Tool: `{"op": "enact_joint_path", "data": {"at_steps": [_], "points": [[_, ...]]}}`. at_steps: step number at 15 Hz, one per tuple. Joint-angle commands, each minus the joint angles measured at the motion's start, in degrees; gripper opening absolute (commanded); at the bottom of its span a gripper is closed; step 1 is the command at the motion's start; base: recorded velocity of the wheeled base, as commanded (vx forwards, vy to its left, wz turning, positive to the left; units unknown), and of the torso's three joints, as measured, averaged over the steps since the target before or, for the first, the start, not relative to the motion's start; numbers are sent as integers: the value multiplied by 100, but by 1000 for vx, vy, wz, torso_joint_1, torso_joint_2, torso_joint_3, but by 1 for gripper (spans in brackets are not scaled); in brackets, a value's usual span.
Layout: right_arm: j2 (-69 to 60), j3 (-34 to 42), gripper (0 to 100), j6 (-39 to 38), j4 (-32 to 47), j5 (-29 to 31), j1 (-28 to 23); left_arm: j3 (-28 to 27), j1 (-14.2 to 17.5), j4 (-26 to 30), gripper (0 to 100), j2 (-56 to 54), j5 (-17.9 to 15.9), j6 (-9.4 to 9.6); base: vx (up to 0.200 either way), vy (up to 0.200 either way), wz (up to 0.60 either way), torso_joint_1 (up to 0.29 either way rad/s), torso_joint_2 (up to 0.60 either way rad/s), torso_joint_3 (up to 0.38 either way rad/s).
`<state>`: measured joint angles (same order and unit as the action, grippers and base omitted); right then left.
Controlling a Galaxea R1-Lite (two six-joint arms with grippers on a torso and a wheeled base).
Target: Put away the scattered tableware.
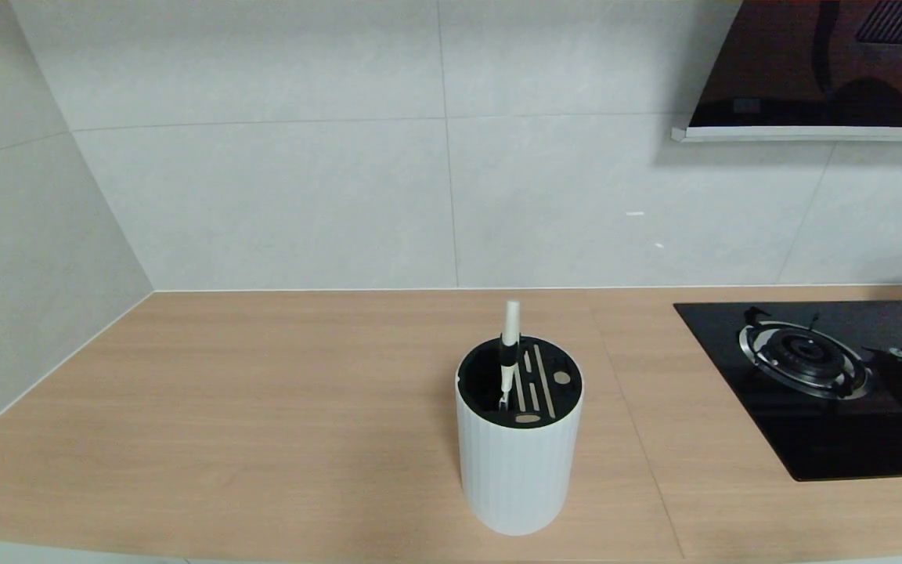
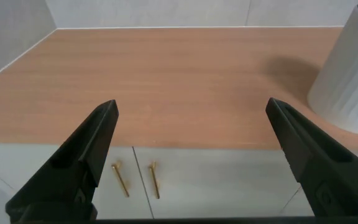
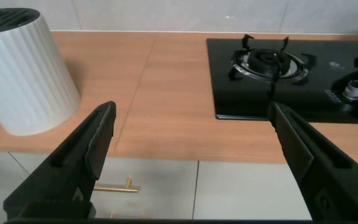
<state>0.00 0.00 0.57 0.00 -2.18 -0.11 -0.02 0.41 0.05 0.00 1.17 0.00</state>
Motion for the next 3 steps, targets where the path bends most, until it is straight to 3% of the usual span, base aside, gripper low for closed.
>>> {"op": "enact_joint_path", "data": {"at_steps": [1, 3], "points": [[0, 0, 100, -5, 18, -2, -7, 2, 2, 4, 100, 9, -3, -9, 0, 0, 0, 0, 0, 0], [0, 0, 100, -5, 18, -2, 2, 2, 2, -5, 100, 9, 6, -9, 0, 0, 0, 0, 0, 0]]}}
